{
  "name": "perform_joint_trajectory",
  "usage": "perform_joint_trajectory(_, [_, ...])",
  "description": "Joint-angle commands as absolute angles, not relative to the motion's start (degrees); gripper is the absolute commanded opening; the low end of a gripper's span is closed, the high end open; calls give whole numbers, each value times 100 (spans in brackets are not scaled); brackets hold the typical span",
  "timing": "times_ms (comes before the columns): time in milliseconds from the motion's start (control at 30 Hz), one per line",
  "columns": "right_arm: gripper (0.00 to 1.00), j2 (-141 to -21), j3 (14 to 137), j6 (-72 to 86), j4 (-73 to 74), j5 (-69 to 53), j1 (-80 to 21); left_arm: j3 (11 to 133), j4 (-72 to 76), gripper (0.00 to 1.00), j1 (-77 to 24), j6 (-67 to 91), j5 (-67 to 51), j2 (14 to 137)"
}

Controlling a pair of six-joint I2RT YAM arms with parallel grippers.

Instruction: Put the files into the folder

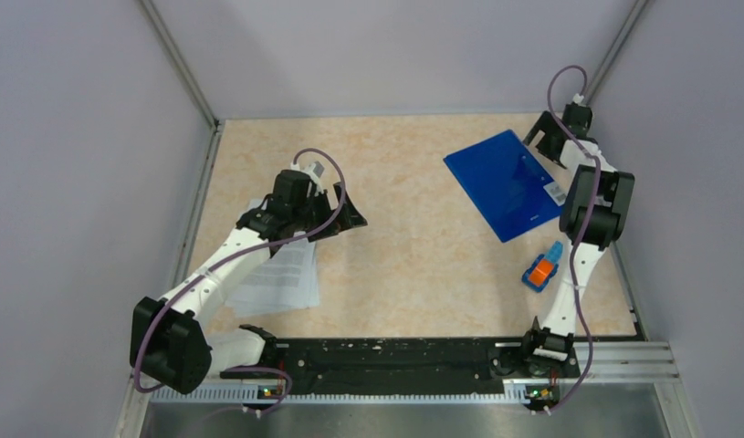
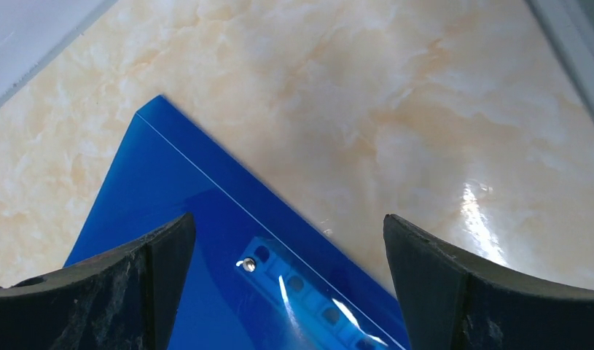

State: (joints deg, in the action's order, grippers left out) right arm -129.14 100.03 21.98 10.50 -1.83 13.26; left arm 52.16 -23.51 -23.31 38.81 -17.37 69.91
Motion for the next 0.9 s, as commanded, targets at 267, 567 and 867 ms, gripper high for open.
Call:
perform_joint_trajectory(267, [99, -12951, 9813, 2030, 1869, -812, 1301, 5302, -2010, 98, -2338, 3850, -1787, 7018])
perform_joint_trajectory(567, [99, -12068, 8921, 1941, 2152, -568, 486, 5185, -2001, 98, -2338, 4230, -1160, 6887])
perform_joint_trajectory(867, [99, -11270, 7652, 2641, 2036, -390, -894, 5205, -1880, 98, -2314, 4777, -690, 7222])
